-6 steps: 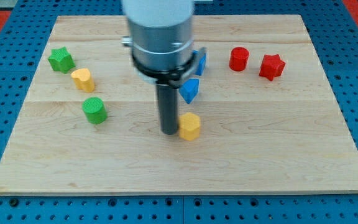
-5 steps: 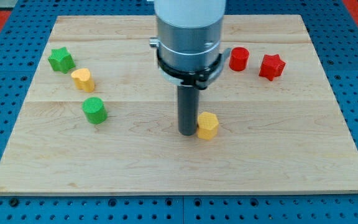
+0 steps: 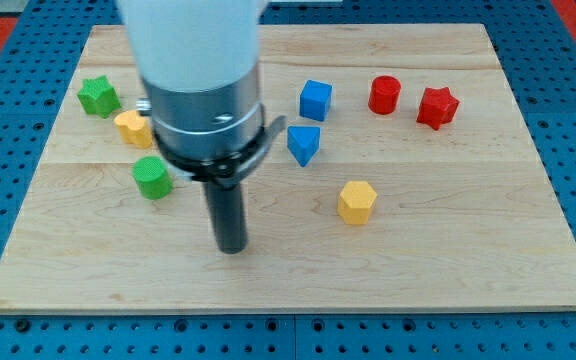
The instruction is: Point at the green circle
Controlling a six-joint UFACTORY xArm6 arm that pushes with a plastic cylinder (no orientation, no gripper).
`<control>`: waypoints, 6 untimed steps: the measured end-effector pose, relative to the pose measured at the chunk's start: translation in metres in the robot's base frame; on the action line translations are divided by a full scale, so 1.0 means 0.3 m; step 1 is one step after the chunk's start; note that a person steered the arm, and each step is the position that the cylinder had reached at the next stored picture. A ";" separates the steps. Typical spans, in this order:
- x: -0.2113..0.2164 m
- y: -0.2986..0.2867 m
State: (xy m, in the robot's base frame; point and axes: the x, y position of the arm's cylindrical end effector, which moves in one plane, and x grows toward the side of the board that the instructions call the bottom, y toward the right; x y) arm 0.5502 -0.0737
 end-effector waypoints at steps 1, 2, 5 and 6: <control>0.000 -0.172; 0.000 -0.337; 0.000 -0.381; 0.000 -0.413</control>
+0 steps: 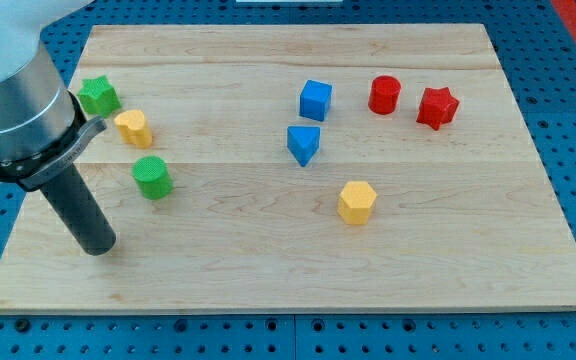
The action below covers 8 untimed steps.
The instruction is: Point at the green circle
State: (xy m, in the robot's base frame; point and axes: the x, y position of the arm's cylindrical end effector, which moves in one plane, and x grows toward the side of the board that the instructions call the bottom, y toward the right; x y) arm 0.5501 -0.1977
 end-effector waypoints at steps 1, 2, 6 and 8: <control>-0.006 -0.017; -0.017 0.050; -0.125 0.159; -0.297 0.197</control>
